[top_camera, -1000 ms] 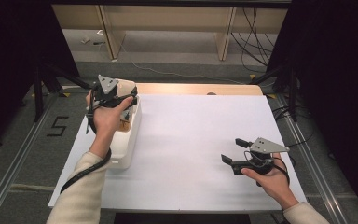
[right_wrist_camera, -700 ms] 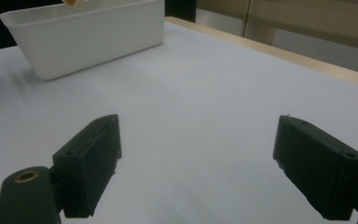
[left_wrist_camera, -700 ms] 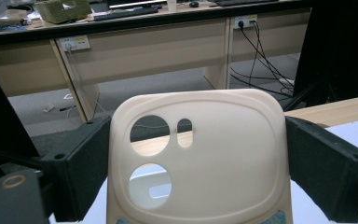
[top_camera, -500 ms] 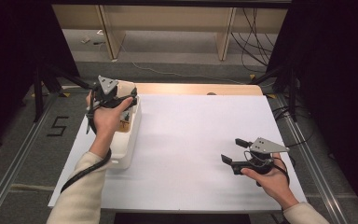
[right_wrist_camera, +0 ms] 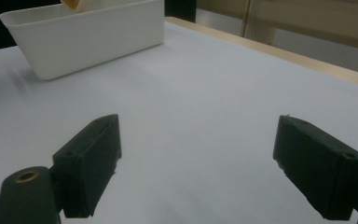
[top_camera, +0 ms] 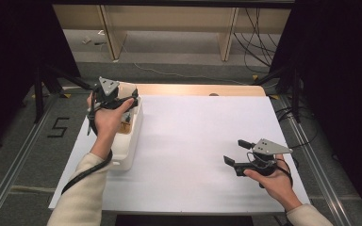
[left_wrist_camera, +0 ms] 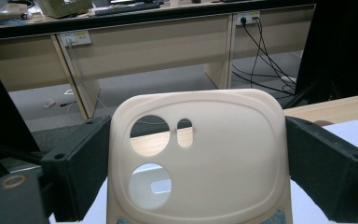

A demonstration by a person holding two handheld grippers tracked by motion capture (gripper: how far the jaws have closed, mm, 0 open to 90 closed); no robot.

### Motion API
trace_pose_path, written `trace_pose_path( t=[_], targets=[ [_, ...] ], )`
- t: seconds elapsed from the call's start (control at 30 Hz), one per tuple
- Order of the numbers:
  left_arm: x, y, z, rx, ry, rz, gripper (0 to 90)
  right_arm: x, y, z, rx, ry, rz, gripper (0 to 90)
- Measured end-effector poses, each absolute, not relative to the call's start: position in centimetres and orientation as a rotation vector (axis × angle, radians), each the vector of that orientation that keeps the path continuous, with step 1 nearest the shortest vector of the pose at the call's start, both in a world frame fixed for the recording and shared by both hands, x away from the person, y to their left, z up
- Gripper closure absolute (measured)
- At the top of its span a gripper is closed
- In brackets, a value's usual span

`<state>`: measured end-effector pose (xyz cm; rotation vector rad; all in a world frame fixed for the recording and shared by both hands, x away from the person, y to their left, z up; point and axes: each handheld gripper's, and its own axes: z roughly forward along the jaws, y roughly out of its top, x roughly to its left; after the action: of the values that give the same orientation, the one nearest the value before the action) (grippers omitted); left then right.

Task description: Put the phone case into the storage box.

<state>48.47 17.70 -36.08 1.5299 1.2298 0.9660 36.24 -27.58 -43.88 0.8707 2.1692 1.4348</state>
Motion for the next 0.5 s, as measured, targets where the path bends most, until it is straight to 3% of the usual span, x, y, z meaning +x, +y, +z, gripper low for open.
trace_pose_path(
  t=[0.5],
  targets=[
    [48.73, 17.59, -36.20, 1.525, 1.234, 0.954, 10.8, 36.27, -27.54, -43.94, 0.870, 2.167, 1.436, 15.9]
  ],
)
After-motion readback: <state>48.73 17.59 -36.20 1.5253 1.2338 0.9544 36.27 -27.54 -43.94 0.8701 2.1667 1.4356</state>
